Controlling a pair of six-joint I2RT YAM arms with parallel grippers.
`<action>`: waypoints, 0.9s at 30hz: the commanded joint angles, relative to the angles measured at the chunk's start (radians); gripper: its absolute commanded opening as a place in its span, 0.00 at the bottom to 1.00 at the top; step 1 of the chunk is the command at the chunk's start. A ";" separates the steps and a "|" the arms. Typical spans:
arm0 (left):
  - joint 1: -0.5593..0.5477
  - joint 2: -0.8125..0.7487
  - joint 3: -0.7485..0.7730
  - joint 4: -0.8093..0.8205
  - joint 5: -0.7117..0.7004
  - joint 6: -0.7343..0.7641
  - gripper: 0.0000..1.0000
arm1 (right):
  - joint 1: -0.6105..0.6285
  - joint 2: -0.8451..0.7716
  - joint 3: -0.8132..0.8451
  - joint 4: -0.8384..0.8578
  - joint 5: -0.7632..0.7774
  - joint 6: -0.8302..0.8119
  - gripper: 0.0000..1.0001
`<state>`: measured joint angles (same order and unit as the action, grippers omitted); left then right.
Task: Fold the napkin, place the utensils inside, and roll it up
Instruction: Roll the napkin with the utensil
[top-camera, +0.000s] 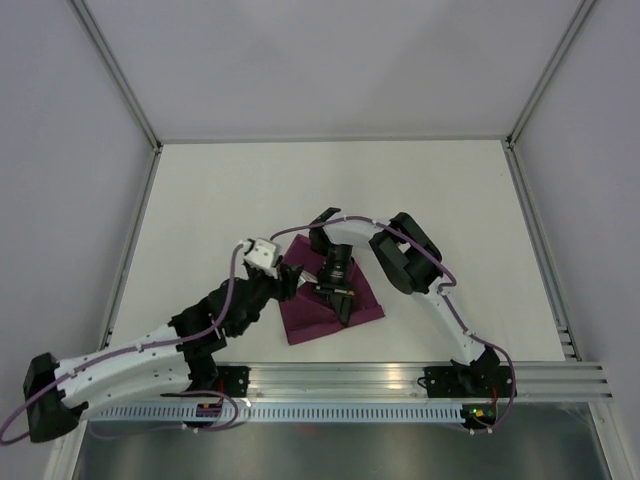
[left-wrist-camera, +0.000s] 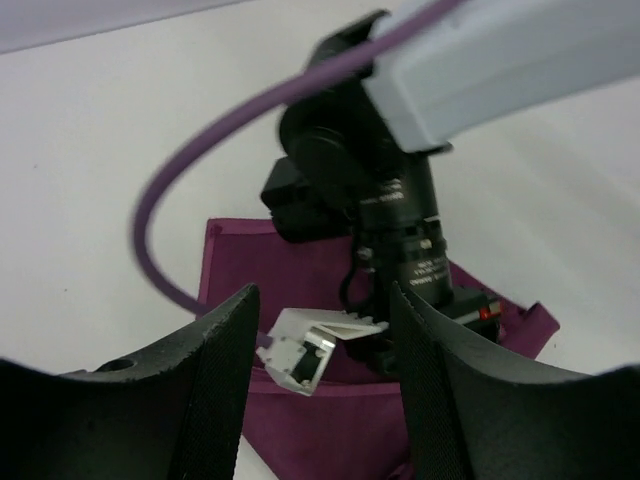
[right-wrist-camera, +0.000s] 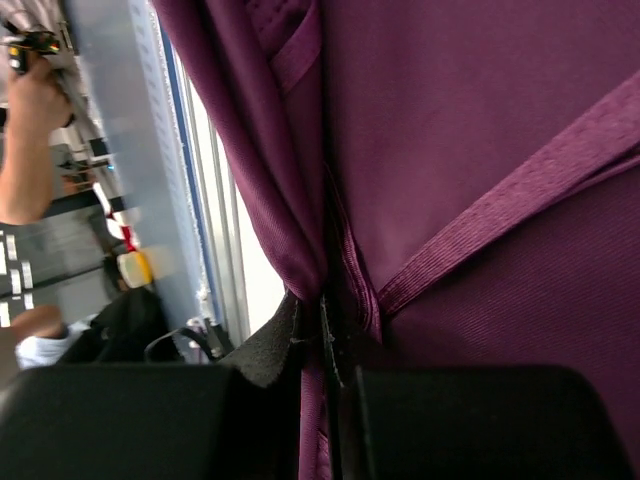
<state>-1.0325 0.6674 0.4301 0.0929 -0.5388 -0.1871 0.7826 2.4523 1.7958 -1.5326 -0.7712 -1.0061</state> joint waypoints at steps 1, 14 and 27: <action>-0.119 0.136 0.081 0.041 -0.099 0.169 0.60 | -0.013 0.099 0.023 0.169 0.144 -0.040 0.02; -0.357 0.575 0.194 -0.001 -0.056 0.210 0.68 | -0.031 0.142 0.068 0.177 0.151 0.021 0.02; -0.502 0.840 0.220 0.034 -0.131 0.130 0.67 | -0.032 0.162 0.086 0.172 0.156 0.041 0.01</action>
<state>-1.5261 1.4769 0.6094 0.0994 -0.6197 -0.0174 0.7567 2.5351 1.8557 -1.6001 -0.7837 -0.8841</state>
